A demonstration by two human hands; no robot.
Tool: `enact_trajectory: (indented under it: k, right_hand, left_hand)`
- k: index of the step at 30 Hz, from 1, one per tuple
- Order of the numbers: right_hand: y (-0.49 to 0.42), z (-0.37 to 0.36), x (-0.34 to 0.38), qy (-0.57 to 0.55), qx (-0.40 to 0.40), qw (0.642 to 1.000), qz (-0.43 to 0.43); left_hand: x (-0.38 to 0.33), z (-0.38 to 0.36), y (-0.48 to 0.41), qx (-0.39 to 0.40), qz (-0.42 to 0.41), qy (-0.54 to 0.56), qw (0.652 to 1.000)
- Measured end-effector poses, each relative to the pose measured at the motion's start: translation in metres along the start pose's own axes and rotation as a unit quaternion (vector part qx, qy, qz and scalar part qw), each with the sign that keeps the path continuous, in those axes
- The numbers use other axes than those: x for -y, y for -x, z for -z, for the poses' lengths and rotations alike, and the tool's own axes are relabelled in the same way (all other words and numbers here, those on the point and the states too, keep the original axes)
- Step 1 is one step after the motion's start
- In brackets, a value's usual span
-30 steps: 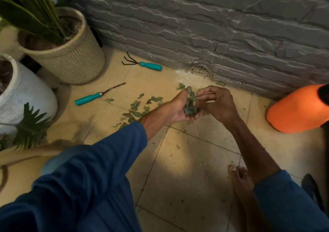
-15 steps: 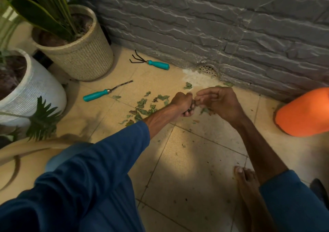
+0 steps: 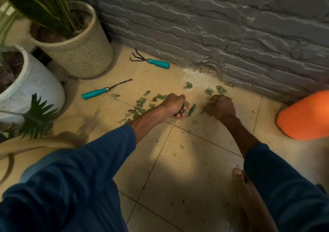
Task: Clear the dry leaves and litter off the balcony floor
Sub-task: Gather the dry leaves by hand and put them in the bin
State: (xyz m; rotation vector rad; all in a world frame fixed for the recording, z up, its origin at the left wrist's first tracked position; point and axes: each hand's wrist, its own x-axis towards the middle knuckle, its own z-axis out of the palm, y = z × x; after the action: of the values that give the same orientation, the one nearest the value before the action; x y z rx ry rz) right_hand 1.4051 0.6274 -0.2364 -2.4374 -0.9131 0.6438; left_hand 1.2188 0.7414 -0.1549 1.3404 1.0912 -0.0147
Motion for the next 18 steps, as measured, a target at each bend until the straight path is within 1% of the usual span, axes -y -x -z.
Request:
enact_trajectory:
  k: [4,9,11,14,16,18]
  right_hand:
    - [-0.002,-0.02,0.003,0.073,-0.016,0.997,0.029]
    - [-0.008,-0.026,0.0,0.079,-0.013,0.997,0.013]
    - [-0.007,-0.019,0.004,0.049,-0.031,0.998,0.002]
    - [-0.009,-0.008,0.008,-0.037,-0.045,0.998,-0.019]
    - [-0.008,-0.004,0.012,-0.087,-0.032,0.996,-0.003]
    - [-0.008,-0.003,0.015,-0.133,-0.002,0.991,0.029]
  left_hand:
    - [0.0,0.001,0.002,0.006,0.004,0.001,1.0]
    - [-0.003,0.002,0.005,0.008,0.008,0.001,1.0]
    - [-0.003,0.004,0.004,0.004,0.009,-0.003,1.0]
    - [-0.003,0.007,0.003,-0.007,0.014,0.002,1.0]
    - [-0.004,0.01,0.003,-0.014,0.016,0.006,1.0]
    - [-0.006,0.014,0.003,-0.02,0.018,0.009,1.0]
